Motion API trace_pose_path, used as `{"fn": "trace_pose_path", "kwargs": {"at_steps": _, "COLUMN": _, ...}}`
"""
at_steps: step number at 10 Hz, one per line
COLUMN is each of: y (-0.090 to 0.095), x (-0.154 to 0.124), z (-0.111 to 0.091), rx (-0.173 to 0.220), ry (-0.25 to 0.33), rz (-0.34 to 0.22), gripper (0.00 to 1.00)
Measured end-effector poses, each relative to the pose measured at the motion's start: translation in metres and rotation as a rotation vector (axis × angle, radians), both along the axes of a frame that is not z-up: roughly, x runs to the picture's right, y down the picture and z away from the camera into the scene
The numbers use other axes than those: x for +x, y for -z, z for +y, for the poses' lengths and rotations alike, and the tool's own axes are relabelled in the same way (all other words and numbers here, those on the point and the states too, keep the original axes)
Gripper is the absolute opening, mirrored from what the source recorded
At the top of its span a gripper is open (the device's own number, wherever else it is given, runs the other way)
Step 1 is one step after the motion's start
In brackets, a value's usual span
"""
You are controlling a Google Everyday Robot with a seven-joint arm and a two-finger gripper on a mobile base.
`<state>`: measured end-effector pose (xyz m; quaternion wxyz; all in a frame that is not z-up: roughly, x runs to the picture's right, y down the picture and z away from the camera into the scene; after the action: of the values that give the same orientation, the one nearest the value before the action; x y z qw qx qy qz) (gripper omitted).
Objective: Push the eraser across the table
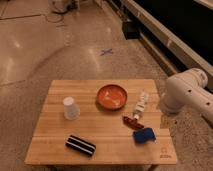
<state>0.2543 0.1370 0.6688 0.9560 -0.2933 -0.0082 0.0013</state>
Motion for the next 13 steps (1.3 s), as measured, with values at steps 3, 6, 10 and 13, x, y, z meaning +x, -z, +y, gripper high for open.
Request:
{"fn": "trace_pose_path", "kwargs": {"at_steps": 3, "y": 0.011, "x": -0.032, "z": 0.030, "rx": -0.030, "ry": 0.007, "rz": -0.067, "gripper": 0.65}}
{"fn": "trace_pose_path", "kwargs": {"at_steps": 6, "y": 0.013, "x": -0.070, "z": 0.063, "rx": -0.064, "ry": -0.005, "rz": -0.130, "gripper": 0.65}}
{"fn": "trace_pose_path", "kwargs": {"at_steps": 10, "y": 0.009, "x": -0.122, "z": 0.100, "rx": -0.062, "ry": -0.004, "rz": -0.210, "gripper": 0.65}}
{"fn": "trace_pose_path", "kwargs": {"at_steps": 13, "y": 0.000, "x": -0.160, "z": 0.129, "rx": -0.057, "ry": 0.045, "rz": -0.278, "gripper": 0.65}}
